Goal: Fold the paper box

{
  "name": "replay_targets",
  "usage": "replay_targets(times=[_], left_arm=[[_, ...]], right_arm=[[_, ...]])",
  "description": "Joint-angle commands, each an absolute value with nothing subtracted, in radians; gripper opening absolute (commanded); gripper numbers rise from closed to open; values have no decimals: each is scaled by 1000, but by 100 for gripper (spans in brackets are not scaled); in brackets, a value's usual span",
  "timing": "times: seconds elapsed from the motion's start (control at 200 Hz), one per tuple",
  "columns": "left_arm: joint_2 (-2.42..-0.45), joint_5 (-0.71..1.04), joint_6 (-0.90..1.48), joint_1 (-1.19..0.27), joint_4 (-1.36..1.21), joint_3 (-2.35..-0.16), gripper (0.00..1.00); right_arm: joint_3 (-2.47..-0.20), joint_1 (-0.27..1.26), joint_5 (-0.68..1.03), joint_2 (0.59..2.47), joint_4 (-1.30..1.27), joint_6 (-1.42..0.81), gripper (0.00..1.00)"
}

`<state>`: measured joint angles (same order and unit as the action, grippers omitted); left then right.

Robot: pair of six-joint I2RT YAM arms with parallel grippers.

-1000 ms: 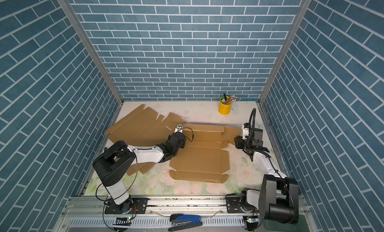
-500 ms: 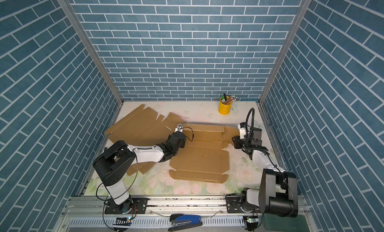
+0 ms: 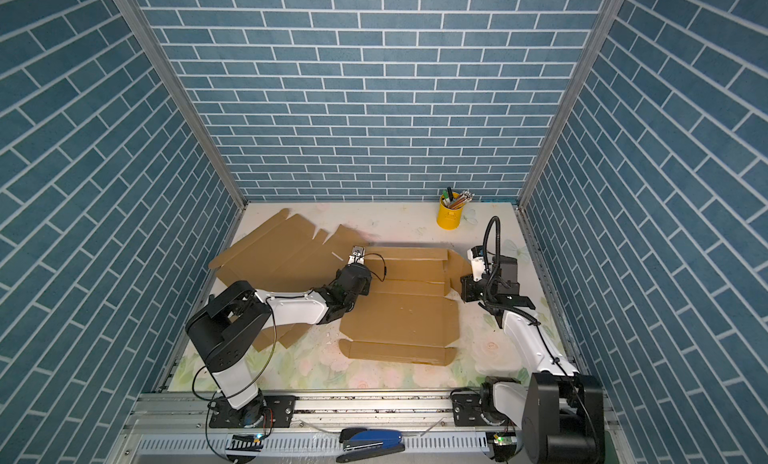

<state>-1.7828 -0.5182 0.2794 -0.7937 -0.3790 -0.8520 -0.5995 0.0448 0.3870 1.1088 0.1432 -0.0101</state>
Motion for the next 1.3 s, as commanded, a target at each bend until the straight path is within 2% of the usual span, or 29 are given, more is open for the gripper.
replay_targets(times=[0.0,0.325,0.53,0.68,0.975,1.15,1.295], left_arm=[[-1816,-560,236,-808,-296,-827,0],[-1830,-575,238,-822,-301,-834,0],[-1837,-568,241,-822,-302,-833,0],[-1842,-550,226,-822,-316,-825,0],[-1837,-569,193,-822,-330,-793,0],[-1851,-574,183,-822,-345,-785,0],[-1855,-572,175,-822,-349,-786,0]], right_arm=[[-632,90,368,1049,160,-72,0],[-634,206,268,1046,188,-232,0],[-558,228,240,1054,83,-335,0],[-523,226,265,1038,39,-276,13],[-658,125,478,1052,230,-206,42],[-707,31,554,1002,250,-232,49],[-771,-18,521,1008,267,-244,49]])
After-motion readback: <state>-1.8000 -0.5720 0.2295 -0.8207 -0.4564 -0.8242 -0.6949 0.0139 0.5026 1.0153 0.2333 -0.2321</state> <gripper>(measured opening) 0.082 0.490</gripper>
